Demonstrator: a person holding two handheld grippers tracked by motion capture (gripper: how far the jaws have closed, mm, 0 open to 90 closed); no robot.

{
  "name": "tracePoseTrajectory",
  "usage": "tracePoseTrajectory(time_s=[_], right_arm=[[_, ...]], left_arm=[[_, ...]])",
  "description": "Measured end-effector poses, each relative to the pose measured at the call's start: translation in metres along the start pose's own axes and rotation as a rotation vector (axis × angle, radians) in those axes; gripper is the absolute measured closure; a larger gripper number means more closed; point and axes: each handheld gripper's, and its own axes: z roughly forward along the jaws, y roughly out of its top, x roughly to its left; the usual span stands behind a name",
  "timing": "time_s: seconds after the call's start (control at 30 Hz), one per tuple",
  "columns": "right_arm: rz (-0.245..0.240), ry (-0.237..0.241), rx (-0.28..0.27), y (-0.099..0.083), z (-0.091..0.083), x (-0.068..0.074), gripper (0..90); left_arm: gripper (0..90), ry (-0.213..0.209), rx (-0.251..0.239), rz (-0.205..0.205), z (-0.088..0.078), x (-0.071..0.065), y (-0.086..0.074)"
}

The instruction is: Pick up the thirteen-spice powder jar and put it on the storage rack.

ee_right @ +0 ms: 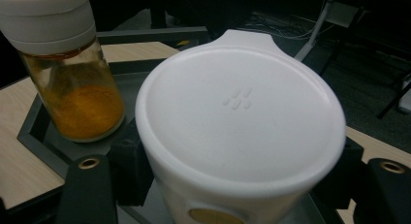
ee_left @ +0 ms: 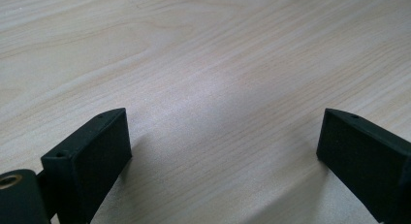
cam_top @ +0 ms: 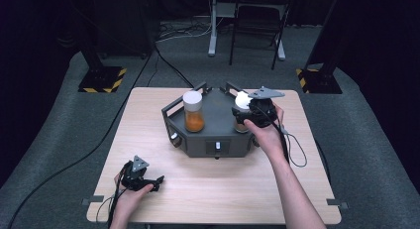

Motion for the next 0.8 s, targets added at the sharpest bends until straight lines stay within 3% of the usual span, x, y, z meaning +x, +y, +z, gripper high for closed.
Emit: tracePoseTrajectory(time_s=[0.63, 0.8], right_arm=[[0.057, 0.005, 0.025, 0.003, 0.018, -0.009, 29.5], [0.062, 0.006, 0.019, 0.005, 0.014, -0.009, 19.7]], left_arm=[[5.2, 0.000, 0.001, 0.001, 0.000, 0.000, 0.000], [5.2, -0.001, 0.000, 0.000, 0.000, 0.000, 0.000]])
